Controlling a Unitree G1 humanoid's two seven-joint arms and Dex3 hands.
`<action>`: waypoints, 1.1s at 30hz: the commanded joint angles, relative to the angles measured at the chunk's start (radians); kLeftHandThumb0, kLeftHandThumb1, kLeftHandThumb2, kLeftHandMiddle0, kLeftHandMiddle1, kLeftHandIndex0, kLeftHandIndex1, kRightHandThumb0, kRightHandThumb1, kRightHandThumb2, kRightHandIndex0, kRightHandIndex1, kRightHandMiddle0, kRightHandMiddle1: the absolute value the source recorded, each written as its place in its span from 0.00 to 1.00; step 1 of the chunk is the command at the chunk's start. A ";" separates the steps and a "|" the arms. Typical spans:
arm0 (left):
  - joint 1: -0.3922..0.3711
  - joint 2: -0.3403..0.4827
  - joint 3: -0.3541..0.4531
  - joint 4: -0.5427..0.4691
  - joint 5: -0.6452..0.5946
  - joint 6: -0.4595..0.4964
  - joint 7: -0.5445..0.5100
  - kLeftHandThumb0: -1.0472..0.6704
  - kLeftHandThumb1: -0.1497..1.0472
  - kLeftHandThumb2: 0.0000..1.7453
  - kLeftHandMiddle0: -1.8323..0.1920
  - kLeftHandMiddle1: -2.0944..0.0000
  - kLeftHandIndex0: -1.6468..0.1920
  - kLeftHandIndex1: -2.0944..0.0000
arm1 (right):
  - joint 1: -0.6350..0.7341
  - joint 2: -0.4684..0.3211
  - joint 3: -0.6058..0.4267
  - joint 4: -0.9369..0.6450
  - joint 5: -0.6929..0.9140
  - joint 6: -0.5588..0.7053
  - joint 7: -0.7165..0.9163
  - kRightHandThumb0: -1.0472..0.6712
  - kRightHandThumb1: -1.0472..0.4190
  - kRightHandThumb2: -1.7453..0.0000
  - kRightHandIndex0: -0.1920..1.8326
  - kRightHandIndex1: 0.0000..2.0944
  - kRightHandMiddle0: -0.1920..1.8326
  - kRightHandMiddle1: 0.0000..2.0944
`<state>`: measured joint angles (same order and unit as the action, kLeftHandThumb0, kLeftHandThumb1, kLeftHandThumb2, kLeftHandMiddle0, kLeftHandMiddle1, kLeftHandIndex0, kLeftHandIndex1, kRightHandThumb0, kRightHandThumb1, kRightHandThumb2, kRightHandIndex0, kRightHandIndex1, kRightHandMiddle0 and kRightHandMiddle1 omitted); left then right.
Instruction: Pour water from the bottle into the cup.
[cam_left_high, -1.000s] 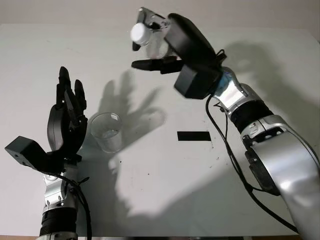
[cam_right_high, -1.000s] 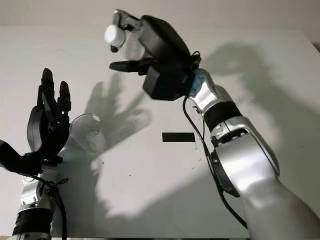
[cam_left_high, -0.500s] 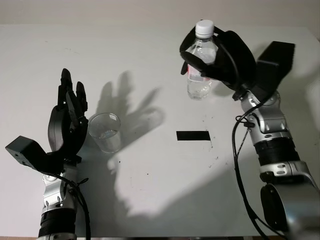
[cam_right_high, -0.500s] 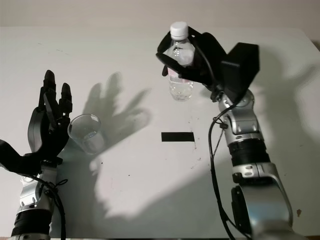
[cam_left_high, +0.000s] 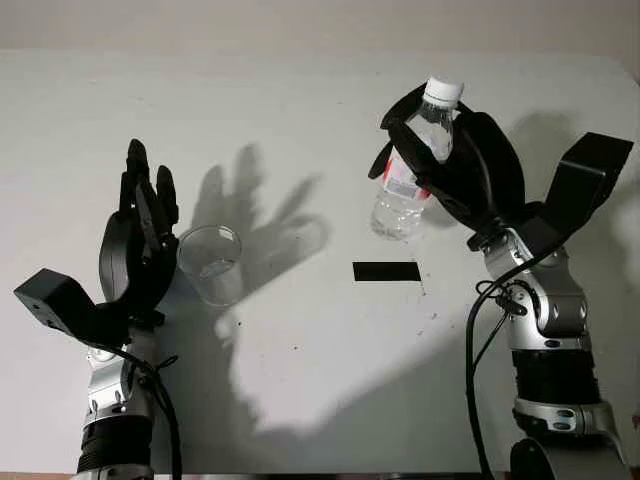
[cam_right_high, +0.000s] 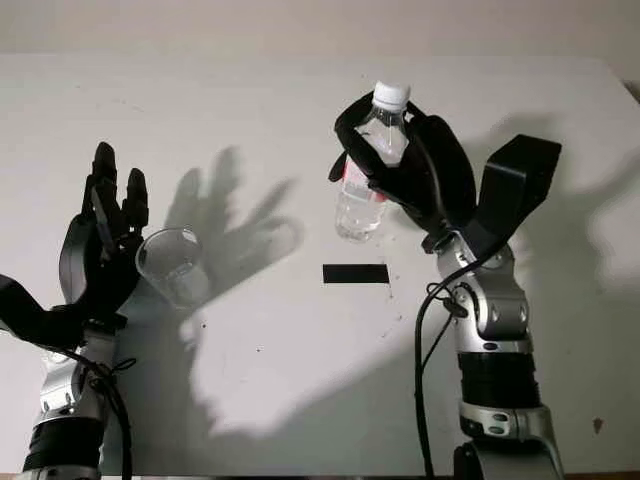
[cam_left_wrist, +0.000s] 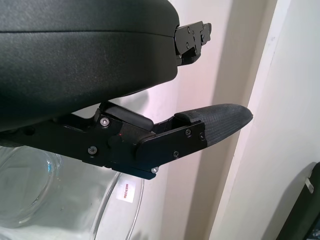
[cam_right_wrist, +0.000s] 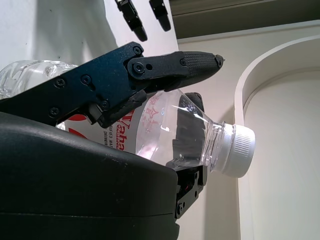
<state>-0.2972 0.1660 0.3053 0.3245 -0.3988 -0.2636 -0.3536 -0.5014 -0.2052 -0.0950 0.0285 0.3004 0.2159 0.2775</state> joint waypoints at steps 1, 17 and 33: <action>0.035 -0.007 0.001 -0.008 0.002 -0.001 0.001 0.17 1.00 0.42 1.00 1.00 1.00 1.00 | 0.024 0.018 0.011 -0.036 -0.017 -0.034 -0.007 0.35 0.00 0.70 0.69 1.00 0.59 1.00; 0.073 -0.001 0.001 -0.072 0.000 0.028 0.006 0.16 1.00 0.41 1.00 1.00 1.00 1.00 | 0.065 0.015 0.069 -0.011 -0.140 -0.124 0.019 0.37 0.00 0.68 0.68 1.00 0.50 1.00; 0.078 0.008 0.008 -0.074 -0.006 0.027 -0.013 0.17 1.00 0.42 1.00 1.00 1.00 1.00 | 0.083 0.029 0.057 0.010 -0.150 -0.094 -0.007 0.38 0.00 0.70 0.70 1.00 0.50 1.00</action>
<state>-0.2434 0.1673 0.3063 0.2546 -0.3990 -0.2378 -0.3593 -0.4286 -0.1820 -0.0291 0.0427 0.1468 0.1150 0.2762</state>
